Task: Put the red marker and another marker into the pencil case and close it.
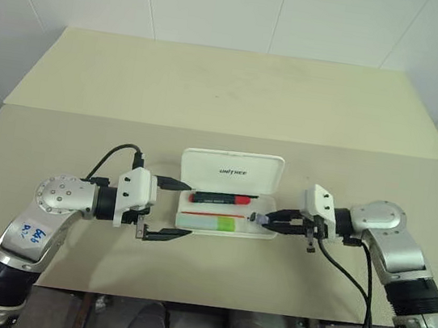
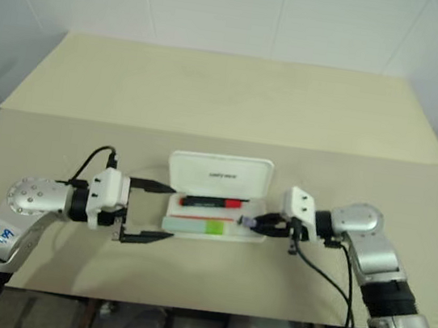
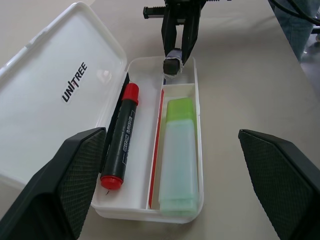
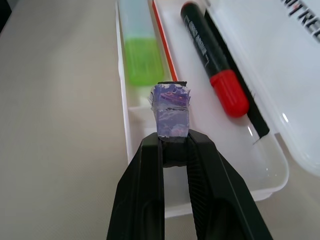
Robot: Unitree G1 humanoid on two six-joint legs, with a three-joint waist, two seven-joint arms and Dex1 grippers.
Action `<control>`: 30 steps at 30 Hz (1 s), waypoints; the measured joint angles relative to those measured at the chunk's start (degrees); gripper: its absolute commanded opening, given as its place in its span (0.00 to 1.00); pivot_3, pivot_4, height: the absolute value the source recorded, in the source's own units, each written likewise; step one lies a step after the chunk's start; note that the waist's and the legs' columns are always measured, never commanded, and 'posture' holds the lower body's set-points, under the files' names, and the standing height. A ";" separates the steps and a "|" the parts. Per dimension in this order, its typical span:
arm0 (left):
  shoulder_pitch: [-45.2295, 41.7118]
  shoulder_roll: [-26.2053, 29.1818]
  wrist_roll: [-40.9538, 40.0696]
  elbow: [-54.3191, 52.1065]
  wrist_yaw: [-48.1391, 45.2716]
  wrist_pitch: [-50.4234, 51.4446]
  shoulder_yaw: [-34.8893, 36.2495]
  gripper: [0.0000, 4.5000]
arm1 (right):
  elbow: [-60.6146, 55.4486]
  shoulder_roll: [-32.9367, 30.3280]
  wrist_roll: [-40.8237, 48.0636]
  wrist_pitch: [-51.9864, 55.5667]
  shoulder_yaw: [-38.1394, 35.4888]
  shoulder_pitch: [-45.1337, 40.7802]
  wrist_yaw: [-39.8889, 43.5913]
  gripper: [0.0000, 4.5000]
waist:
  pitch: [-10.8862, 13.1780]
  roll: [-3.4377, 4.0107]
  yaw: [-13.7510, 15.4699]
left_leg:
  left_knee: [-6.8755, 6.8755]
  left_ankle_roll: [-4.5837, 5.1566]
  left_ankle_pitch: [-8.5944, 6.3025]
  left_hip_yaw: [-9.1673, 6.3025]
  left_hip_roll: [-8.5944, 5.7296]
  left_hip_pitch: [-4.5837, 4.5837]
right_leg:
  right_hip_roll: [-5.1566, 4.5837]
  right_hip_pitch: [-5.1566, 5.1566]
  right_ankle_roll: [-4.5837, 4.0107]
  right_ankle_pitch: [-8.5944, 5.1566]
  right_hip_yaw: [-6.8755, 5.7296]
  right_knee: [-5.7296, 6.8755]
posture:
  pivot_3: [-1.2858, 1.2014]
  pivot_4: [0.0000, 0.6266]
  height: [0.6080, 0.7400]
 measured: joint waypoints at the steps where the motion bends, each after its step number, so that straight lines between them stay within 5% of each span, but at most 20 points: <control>1: 0.06 0.00 0.02 -0.01 0.15 0.00 0.00 1.00 | 0.96 0.02 -0.35 -0.81 0.05 -0.27 0.41 0.07 | 0.00 0.00 0.00 | 0.01 -0.01 -0.02 0.00 0.00 0.00 | 0.00 0.00 0.00 0.00 0.00 0.00 | 0.52 0.24 1.00; 12: 0.52 0.00 0.03 -0.15 0.88 0.00 0.01 1.00 | 4.38 0.00 -1.67 -3.82 0.10 -2.17 3.23 0.07 | 0.00 0.00 -0.05 | 0.02 -0.01 -0.05 0.00 0.02 0.01 | 0.01 0.00 0.00 0.00 0.00 0.02 | 0.52 0.24 1.00; 13: 0.52 0.00 0.03 -0.15 0.88 -0.02 0.01 1.00 | 4.45 0.00 -1.67 -3.82 0.10 -2.17 3.35 0.23 | 0.00 0.00 -0.05 | 0.02 -0.01 -0.05 0.00 0.02 0.01 | 0.00 0.00 0.00 0.00 0.00 0.02 | 0.52 0.24 1.00; 21: 0.49 0.00 0.03 -0.13 0.85 -0.58 0.00 1.00 | 4.13 0.04 -1.90 -5.00 0.02 -2.34 3.28 0.84 | 0.00 0.00 -0.03 | 0.01 -0.02 -0.07 0.00 0.02 0.01 | 0.01 0.00 -0.01 -0.01 -0.01 0.01 | 0.52 0.24 1.00; 30: 0.88 0.36 0.02 0.22 0.77 -1.10 0.76 1.00 | -5.67 -0.08 3.02 1.12 -2.25 -0.77 1.80 0.84 | 0.00 0.00 0.00 | 0.01 -0.03 -0.08 -0.01 0.05 0.01 | 0.01 -0.02 -0.01 -0.01 -0.01 0.03 | 0.52 0.24 1.00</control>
